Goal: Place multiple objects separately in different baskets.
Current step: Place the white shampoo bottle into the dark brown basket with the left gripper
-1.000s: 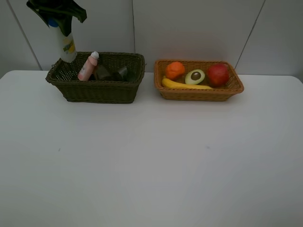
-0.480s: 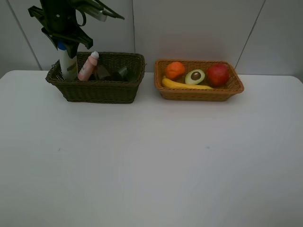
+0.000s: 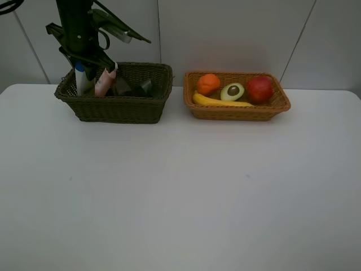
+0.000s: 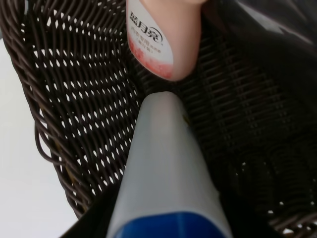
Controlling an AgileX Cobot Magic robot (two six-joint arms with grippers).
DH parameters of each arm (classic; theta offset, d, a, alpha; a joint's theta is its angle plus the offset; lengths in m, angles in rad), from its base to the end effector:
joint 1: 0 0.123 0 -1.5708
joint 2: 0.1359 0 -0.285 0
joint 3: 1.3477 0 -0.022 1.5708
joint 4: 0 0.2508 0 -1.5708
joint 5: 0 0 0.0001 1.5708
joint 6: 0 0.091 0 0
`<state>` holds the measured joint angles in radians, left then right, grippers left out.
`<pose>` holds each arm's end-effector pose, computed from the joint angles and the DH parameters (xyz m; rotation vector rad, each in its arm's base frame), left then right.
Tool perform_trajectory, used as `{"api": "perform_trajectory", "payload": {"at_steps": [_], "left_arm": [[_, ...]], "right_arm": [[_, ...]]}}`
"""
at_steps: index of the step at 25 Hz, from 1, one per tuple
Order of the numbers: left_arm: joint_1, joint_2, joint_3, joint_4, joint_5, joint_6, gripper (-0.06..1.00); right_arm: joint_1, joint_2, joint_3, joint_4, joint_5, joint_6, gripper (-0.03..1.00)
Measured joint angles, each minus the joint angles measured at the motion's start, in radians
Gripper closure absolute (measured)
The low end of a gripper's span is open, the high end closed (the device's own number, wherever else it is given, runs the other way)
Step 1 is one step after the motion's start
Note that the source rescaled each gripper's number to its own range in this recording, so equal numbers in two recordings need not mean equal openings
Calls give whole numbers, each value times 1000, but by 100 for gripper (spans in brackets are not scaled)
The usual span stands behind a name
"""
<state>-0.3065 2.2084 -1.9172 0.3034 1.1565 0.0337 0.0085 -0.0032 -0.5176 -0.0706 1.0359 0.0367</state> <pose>0.4545 -0.1177 0.2124 0.6179 2.8046 0.3750 -0.0065 -0.0056 0.2843 0.0312 1.9969 -0.0548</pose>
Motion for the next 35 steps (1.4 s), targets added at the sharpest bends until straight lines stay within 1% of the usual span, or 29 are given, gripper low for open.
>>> {"api": "perform_trajectory", "payload": {"at_steps": [11, 24, 28, 30, 35], "left_arm": [[0, 49, 0, 9, -16, 0, 45], [0, 52, 0, 7, -32, 0, 45], [0, 52, 0, -12, -34, 0, 45], [0, 52, 0, -35, -37, 0, 45], [1, 52, 0, -44, -42, 0, 45]], "right_arm": [[0, 0, 0, 0, 0, 0, 12], [0, 0, 0, 0, 0, 0, 12], [0, 0, 0, 0, 0, 0, 12], [0, 0, 0, 0, 0, 0, 12], [0, 0, 0, 0, 0, 0, 12]]}}
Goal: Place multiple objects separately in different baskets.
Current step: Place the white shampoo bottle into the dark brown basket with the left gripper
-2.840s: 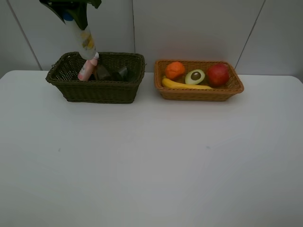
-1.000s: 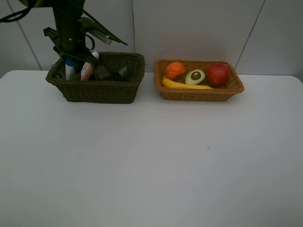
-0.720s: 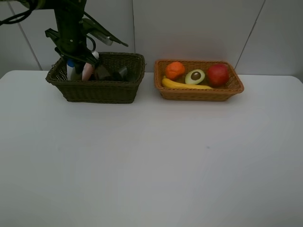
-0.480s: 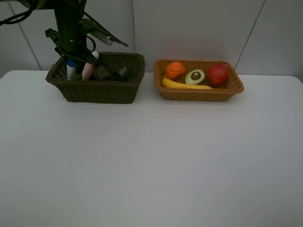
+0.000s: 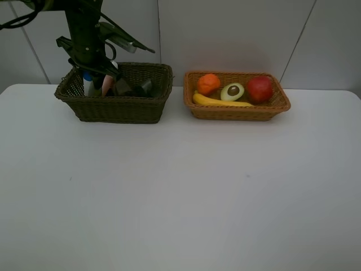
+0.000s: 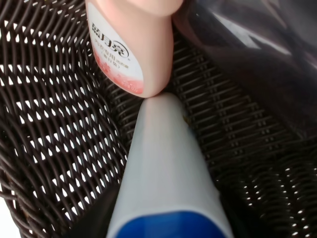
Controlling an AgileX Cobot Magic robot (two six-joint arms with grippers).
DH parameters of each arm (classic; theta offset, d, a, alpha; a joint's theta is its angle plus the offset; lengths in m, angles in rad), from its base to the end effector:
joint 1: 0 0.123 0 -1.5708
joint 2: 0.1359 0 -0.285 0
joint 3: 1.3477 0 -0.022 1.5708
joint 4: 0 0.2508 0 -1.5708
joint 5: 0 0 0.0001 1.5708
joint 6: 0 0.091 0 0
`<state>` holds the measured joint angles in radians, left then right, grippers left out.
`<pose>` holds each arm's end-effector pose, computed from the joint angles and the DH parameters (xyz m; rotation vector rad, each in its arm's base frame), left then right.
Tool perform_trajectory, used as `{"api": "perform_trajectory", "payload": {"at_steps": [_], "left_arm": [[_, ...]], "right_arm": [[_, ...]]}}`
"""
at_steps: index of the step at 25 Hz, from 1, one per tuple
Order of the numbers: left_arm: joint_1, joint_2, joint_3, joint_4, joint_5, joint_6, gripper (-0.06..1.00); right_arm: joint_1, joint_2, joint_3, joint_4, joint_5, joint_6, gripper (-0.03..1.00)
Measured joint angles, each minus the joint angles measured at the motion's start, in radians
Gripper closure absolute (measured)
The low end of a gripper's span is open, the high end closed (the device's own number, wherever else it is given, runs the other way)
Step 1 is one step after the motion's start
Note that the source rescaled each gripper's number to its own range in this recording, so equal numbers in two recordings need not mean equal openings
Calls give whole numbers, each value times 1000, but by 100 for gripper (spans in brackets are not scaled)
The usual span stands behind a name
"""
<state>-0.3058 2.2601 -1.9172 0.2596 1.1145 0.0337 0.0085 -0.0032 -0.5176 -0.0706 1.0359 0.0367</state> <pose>0.4605 -0.1234 0.1877 0.6188 2.8277 0.3128 -0.0065 -0.0056 0.2843 0.0312 1.9969 -0.0548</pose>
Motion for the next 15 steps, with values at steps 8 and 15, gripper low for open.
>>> {"api": "perform_trajectory", "payload": {"at_steps": [8, 15], "left_arm": [[0, 0, 0, -11, -10, 0, 10], [0, 0, 0, -17, -12, 0, 4]], "right_arm": [[0, 0, 0, 0, 0, 0, 12], [0, 0, 0, 0, 0, 0, 12]]}}
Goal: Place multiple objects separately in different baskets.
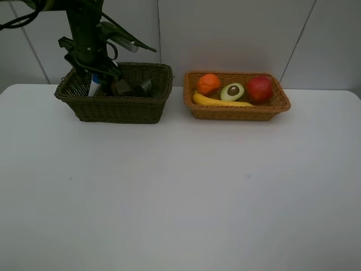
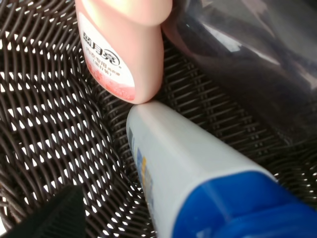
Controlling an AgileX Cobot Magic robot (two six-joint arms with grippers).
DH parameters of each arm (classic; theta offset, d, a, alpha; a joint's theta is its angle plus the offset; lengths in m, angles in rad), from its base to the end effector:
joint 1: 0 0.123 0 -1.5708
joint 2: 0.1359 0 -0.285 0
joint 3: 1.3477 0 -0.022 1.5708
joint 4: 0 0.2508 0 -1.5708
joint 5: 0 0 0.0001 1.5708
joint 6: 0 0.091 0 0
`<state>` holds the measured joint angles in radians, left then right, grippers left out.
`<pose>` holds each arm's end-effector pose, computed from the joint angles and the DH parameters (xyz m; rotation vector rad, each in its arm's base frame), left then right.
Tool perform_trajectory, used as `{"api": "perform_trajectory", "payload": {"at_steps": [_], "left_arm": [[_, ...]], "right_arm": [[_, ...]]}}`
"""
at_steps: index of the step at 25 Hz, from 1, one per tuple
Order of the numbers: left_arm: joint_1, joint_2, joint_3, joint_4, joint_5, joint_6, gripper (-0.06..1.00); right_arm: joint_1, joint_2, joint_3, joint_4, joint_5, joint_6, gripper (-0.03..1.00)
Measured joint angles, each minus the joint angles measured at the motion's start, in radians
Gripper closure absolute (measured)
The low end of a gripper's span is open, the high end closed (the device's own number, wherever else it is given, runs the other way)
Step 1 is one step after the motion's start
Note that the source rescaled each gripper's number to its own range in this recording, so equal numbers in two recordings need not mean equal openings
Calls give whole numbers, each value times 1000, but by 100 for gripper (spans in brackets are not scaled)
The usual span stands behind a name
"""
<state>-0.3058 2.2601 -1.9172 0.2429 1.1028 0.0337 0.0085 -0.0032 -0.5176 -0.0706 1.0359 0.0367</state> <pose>0.4610 -0.1250 0.1875 0.6109 2.8224 0.2864 -0.0065 -0.0056 0.2843 0.0312 1.9969 -0.0548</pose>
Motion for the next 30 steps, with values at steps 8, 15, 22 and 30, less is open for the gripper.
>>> {"api": "perform_trajectory", "payload": {"at_steps": [8, 15, 22, 30], "left_arm": [[0, -7, 0, -101, -2, 0, 4], [0, -35, -7, -196, 1, 0, 4], [-1, -41, -37, -263, 75, 0, 4], [-13, -135, -49, -304, 109, 0, 4]], "right_arm": [[0, 0, 0, 0, 0, 0, 12], [0, 0, 0, 0, 0, 0, 12], [0, 0, 0, 0, 0, 0, 12], [0, 0, 0, 0, 0, 0, 12]]}}
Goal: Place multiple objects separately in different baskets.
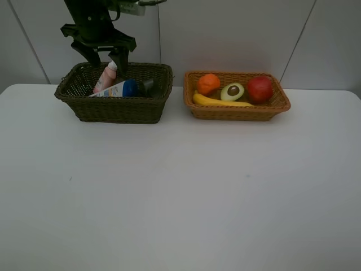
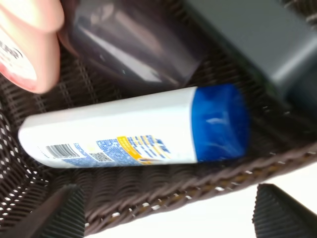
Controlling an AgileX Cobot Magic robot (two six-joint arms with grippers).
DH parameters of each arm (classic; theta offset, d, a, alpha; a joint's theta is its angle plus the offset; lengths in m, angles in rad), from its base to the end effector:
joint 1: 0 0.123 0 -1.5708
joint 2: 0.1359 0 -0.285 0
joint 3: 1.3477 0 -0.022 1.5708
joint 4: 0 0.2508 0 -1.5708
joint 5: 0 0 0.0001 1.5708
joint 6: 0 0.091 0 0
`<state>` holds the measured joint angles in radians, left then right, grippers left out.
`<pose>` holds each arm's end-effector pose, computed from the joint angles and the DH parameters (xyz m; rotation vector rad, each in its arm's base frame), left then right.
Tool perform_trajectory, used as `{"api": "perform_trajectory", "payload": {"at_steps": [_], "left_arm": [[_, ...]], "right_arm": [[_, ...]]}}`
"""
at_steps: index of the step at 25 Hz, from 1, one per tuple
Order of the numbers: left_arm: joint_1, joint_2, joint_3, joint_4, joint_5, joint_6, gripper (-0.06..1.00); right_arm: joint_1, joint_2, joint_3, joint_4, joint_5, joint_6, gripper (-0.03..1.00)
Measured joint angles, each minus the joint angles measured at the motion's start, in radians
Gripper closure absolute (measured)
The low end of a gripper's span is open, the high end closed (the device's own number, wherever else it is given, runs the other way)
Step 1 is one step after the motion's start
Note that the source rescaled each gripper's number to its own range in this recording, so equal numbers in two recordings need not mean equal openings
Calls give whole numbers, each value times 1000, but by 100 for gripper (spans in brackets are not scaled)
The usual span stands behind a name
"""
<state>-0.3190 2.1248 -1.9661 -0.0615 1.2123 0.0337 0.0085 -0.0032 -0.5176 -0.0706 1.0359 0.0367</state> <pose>0.4340 -0.1489 0.2597 0.4835 2.8215 -0.1448 -0.0065 -0.0056 0.2843 0.0312 1.9969 -0.0548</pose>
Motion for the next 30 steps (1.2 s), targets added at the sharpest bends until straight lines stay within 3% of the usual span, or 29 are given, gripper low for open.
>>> {"api": "perform_trajectory", "payload": {"at_steps": [9, 30], "left_arm": [[-46, -193, 142, -3, 2, 0, 4], [-79, -1198, 1048, 0, 5, -103, 4]], "right_arm": [[0, 0, 0, 0, 0, 0, 12], [0, 0, 0, 0, 0, 0, 12]]}}
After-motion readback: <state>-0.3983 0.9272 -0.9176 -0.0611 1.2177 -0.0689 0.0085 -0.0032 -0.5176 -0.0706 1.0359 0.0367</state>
